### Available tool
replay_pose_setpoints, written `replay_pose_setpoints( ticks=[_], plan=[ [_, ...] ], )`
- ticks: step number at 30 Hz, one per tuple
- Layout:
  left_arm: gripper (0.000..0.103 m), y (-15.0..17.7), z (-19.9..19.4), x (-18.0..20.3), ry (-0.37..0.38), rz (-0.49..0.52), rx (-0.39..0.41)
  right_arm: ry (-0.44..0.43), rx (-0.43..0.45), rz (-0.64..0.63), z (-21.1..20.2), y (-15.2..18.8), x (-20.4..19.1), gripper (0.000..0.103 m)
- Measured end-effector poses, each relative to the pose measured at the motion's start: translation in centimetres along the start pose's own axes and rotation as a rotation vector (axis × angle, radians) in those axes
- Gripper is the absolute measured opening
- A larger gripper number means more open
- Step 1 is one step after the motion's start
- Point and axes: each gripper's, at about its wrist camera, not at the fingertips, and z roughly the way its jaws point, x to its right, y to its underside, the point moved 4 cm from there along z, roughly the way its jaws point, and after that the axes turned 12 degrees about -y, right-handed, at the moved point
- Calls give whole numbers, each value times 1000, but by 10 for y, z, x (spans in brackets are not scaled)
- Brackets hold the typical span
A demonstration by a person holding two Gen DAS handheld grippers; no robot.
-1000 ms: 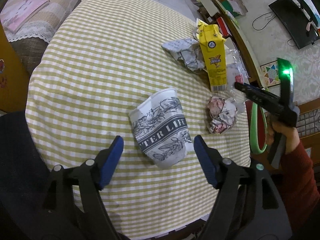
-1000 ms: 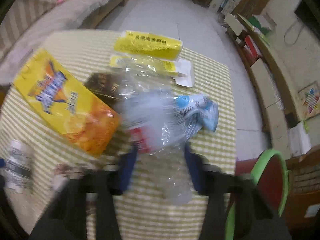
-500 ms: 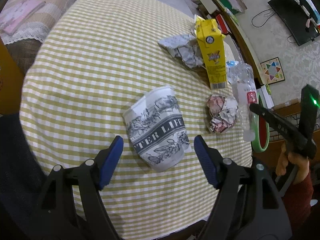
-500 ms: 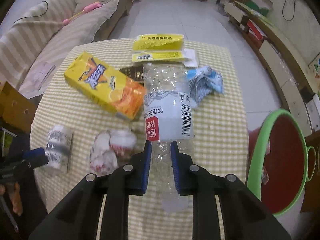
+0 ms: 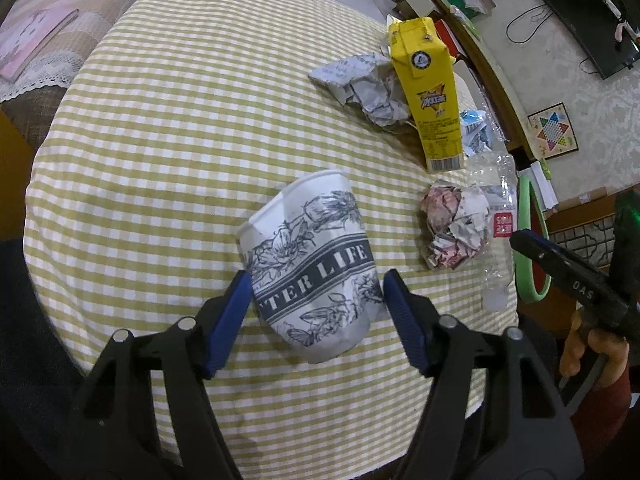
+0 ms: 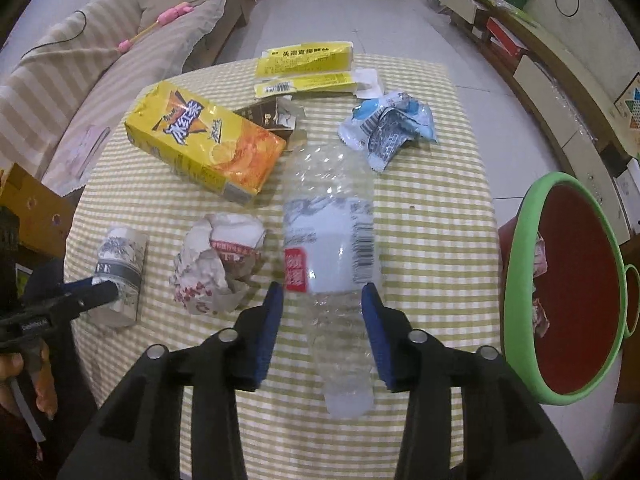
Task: Collect trash
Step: 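Lift the paper cup and plastic bottle and carry them toward the bin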
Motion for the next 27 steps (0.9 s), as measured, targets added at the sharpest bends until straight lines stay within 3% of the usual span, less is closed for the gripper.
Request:
replay_pose_setpoints(
  ticks=[4, 6, 10, 16, 18, 20, 21, 27],
  plan=[
    [65, 0, 3, 2, 3, -5, 2, -15, 2, 28, 7, -6, 2, 54],
    [59, 1, 1, 0, 9, -6, 9, -3, -11, 31, 15, -7, 3, 60],
    [48, -1, -9, 2, 1, 18, 34, 16, -20, 19, 26, -6, 1, 59],
    [47, 0, -10, -2, 8, 7, 30, 12, 27, 33, 16, -6, 0, 50],
    [50, 2, -13, -5, 14, -9, 34, 6, 36, 50, 13, -4, 3, 49],
    [68, 4, -18, -16, 20, -37, 38, -2, 44, 64, 10, -3, 3, 48],
    [72, 5, -19, -19, 21, -49, 41, -9, 50, 73, 8, -1, 3, 48],
    [76, 10, -11, -30, 20, -97, -9, -29, 45, 91, 8, 8, 1, 48]
  ],
)
